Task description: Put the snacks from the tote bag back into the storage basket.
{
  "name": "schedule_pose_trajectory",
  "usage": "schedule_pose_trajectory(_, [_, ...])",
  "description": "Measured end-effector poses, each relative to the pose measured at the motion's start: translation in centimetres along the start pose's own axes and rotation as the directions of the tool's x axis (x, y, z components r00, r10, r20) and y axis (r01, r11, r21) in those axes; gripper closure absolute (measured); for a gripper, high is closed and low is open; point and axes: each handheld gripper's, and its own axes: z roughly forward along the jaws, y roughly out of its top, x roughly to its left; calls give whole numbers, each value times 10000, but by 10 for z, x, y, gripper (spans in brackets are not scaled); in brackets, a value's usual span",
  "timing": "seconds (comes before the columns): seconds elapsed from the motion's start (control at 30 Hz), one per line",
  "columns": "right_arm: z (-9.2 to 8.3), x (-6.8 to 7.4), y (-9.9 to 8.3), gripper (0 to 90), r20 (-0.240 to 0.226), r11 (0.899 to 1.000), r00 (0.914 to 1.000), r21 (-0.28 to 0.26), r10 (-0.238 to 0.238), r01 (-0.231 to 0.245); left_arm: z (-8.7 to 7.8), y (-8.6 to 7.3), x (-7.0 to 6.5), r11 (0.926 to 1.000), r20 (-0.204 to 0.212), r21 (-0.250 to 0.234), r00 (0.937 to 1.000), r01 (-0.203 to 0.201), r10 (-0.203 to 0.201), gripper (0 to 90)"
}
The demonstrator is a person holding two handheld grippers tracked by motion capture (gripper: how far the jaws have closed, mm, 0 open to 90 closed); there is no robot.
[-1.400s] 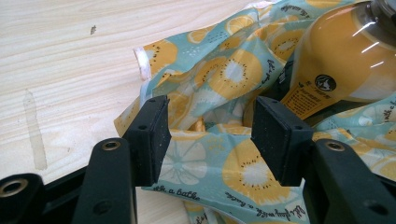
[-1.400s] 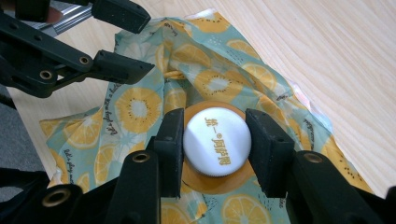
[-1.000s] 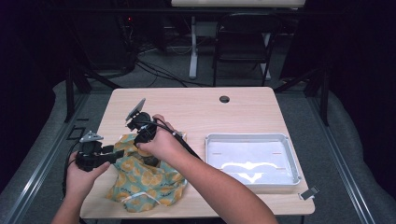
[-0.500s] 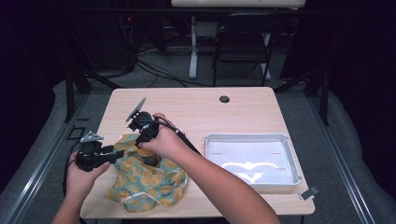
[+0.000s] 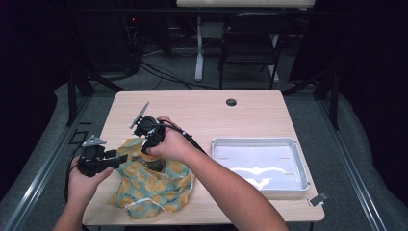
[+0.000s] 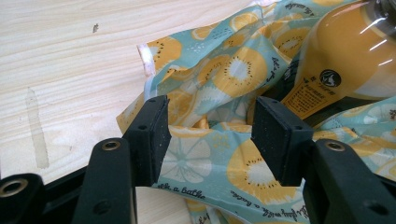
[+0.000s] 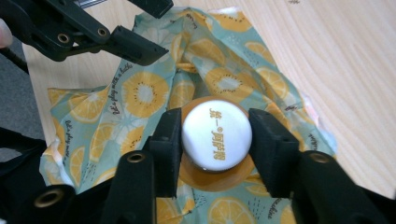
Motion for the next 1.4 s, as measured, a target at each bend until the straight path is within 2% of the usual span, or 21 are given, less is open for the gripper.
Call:
schedule_pose_trajectory(0.17, [-1,3,0,583,169,9998,9997,-17,-191,191,0,0,0,10000,-4,-9,10000,11,-11,464])
schedule_pose_trajectory(0.53, [-2,6,2,587,414,9993,9985,72,353,-356,0,0,0,10000,-13,-21,10000,11,-11,465])
schedule_pose_trajectory(0.77, [-4,9,2,587,499,9987,9975,53,503,-506,0,0,0,10000,-19,-23,10000,10,-10,465])
schedule_pose_trajectory(1.4, [-36,16,11,587,612,9986,9969,-215,504,-492,0,0,0,10000,8,-18,10000,11,-11,465])
